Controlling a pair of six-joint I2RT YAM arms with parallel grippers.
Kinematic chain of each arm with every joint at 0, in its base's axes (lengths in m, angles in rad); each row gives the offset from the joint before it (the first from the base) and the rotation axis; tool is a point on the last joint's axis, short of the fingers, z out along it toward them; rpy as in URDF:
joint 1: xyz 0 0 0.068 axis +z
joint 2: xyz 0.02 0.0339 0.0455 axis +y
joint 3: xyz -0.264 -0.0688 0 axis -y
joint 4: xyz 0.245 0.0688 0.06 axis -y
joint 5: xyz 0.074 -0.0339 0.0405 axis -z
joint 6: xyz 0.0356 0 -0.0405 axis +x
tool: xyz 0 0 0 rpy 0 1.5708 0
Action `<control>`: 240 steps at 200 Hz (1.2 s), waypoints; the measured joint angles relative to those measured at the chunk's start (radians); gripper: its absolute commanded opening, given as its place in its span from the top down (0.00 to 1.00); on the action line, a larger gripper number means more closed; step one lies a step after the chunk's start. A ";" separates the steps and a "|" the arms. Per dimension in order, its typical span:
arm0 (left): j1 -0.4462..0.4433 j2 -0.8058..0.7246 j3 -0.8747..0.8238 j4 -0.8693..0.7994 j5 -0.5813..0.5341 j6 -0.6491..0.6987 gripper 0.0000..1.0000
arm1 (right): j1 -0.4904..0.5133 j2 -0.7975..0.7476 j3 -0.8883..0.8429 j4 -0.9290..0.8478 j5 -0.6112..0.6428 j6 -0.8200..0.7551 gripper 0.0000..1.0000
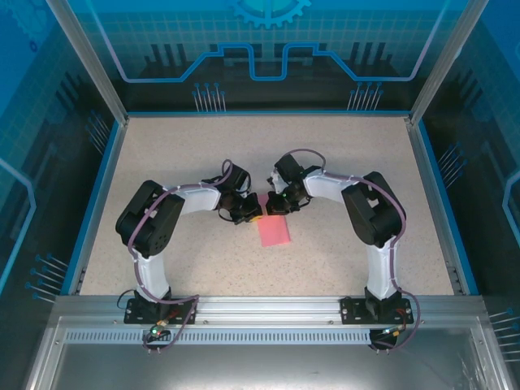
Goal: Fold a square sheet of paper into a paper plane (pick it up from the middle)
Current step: Fold the square sheet of paper in half at the center of the table.
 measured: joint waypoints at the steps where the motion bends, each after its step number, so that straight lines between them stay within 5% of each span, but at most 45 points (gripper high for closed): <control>1: 0.000 0.000 0.000 0.000 0.000 0.000 1.00 | -0.001 -0.001 -0.002 0.001 -0.001 0.000 1.00; 82: 0.000 0.000 -0.020 0.042 0.008 -0.019 1.00 | -0.165 -0.137 -0.173 0.039 -0.003 -0.048 1.00; 126: 0.000 -0.002 -0.020 0.042 0.008 -0.019 1.00 | -0.104 -0.243 -0.141 0.029 0.023 -0.047 1.00; 176: 0.000 -0.002 -0.021 0.042 0.008 -0.018 1.00 | -0.002 -0.079 -0.005 0.076 -0.015 -0.032 1.00; 240: 0.000 -0.002 -0.021 0.042 0.007 -0.018 1.00 | -0.065 0.015 -0.020 0.114 -0.064 -0.021 1.00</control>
